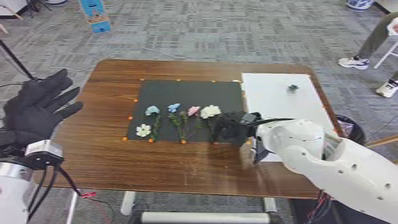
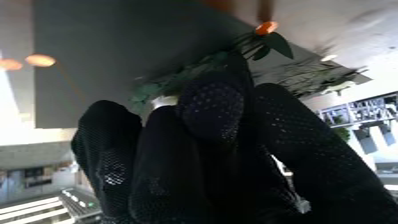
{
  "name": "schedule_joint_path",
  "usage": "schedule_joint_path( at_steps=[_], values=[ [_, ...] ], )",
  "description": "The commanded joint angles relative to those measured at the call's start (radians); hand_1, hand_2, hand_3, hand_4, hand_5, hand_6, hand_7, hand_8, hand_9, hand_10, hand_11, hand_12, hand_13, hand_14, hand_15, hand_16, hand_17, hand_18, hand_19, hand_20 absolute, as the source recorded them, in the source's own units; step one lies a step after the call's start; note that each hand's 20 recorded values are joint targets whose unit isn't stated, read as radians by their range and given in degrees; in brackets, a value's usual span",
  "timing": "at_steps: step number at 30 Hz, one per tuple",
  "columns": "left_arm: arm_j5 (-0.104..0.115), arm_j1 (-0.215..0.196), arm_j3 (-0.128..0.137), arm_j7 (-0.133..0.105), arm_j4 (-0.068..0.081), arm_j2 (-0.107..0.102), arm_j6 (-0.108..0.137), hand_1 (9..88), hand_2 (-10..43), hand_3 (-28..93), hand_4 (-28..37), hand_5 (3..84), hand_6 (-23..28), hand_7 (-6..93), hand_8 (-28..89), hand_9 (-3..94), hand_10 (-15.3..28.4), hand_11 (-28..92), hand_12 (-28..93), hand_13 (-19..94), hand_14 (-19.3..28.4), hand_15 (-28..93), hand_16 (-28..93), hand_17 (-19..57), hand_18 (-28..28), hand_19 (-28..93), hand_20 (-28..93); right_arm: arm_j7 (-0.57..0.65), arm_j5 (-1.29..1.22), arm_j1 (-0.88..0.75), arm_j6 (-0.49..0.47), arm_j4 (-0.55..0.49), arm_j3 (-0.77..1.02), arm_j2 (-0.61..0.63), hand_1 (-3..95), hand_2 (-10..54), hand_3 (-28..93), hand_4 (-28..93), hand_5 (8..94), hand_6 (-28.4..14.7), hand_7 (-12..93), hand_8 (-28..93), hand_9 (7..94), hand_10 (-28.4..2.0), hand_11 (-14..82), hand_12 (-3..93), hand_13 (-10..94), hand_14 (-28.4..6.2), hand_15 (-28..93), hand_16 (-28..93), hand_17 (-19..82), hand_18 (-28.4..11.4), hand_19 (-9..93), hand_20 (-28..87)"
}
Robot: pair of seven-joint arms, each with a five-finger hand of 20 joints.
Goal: Arrange flowers
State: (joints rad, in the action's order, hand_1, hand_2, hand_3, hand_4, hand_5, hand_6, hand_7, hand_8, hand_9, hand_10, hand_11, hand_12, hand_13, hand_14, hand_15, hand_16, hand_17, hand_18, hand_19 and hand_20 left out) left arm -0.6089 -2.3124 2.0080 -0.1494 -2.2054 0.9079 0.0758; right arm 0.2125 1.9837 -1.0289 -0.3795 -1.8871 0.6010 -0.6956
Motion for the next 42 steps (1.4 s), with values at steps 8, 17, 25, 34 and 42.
schedule_joint_path(
  at_steps=[8, 17, 25, 34, 42],
  values=[
    [0.004, -0.003, -0.001, 0.008, -0.004, 0.004, 0.000, 18.7, -4.1, 66, -28.3, 29.3, 2.7, 15.6, -8, 24.1, 11.2, 12, 16, 20, 13.5, 17, 4, -11.7, 22.5, 41, 8, 0.039, 0.076, 0.034, 0.130, 0.040, -0.024, -0.020, 17.2, 23.4, 91, -5, 51.4, 1.2, 15, -12, 82.5, -11.8, 62.0, 32.3, 84, -6.1, 85, 38, 59, -22.0, 93, 77],
    [0.005, -0.008, 0.002, 0.007, -0.007, 0.006, 0.002, 18.7, -4.0, 66, -28.3, 29.3, 2.7, 15.7, -8, 24.2, 11.2, 13, 16, 20, 13.5, 17, 4, -11.7, 22.4, 41, 8, 0.055, 0.091, 0.053, 0.119, 0.067, -0.023, -0.011, 17.7, 22.8, 92, -5, 52.5, 1.3, 15, -13, 82.2, -11.8, 62.1, 32.2, 84, -6.1, 85, 38, 58, -21.8, 93, 77],
    [0.003, -0.013, 0.003, 0.005, -0.010, 0.010, -0.001, 18.7, -4.0, 66, -28.3, 29.4, 2.7, 15.9, -8, 24.1, 11.1, 13, 16, 20, 13.4, 17, 4, -11.7, 22.4, 41, 8, 0.091, 0.026, 0.008, 0.188, 0.017, 0.125, 0.012, 18.4, 19.7, 89, -9, 52.8, 0.7, 15, -12, 82.1, -11.8, 62.2, 32.1, 83, -6.0, 85, 38, 58, -21.8, 93, 77],
    [0.003, -0.010, 0.000, 0.005, -0.010, 0.011, -0.002, 18.6, -3.6, 67, -28.3, 29.3, 2.7, 15.9, -8, 24.2, 11.2, 13, 16, 20, 13.5, 17, 4, -11.7, 22.4, 41, 8, 0.341, 0.123, 0.134, 0.472, 0.164, -0.017, 0.053, 26.2, 3.0, 81, -18, 57.2, -0.7, 15, -11, 79.2, -11.5, 47.7, 29.0, 81, -5.8, 85, 38, 56, -21.1, 93, 76],
    [0.002, -0.015, 0.002, -0.001, -0.014, 0.015, 0.003, 18.6, -3.7, 67, -28.3, 29.3, 2.7, 15.8, -8, 24.3, 11.1, 13, 16, 20, 13.6, 17, 4, -11.7, 22.4, 41, 8, 0.445, 0.212, 0.228, 0.538, 0.346, -0.193, 0.058, 32.8, -9.5, 78, -28, 44.7, -5.0, 14, -9, 50.2, -13.1, 13.9, 17.2, 68, -7.9, 85, 34, 41, -21.6, 93, 62]
  ],
)
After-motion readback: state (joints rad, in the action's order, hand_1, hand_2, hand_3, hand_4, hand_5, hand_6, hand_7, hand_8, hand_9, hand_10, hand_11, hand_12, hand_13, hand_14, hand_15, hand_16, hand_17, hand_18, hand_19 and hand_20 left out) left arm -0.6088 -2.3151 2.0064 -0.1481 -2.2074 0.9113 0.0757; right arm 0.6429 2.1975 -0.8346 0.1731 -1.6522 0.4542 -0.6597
